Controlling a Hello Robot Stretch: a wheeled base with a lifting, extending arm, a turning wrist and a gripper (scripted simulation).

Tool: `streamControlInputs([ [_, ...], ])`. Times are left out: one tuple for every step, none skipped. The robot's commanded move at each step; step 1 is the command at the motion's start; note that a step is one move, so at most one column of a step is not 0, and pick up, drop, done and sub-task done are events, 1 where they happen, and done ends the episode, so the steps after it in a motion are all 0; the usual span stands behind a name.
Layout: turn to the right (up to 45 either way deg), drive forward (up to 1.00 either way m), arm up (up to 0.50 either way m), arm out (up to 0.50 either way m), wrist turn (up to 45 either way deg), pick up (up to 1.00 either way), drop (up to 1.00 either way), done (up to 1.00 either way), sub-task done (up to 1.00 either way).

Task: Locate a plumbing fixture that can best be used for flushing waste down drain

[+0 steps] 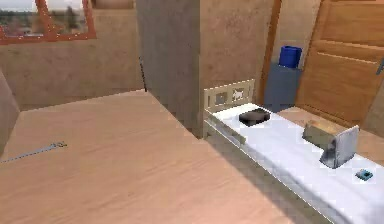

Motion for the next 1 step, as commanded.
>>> streamControlInputs([
  [45.0,0.0,0.0,0.0,0.0,0.0,0.0,0.0,0.0],
])
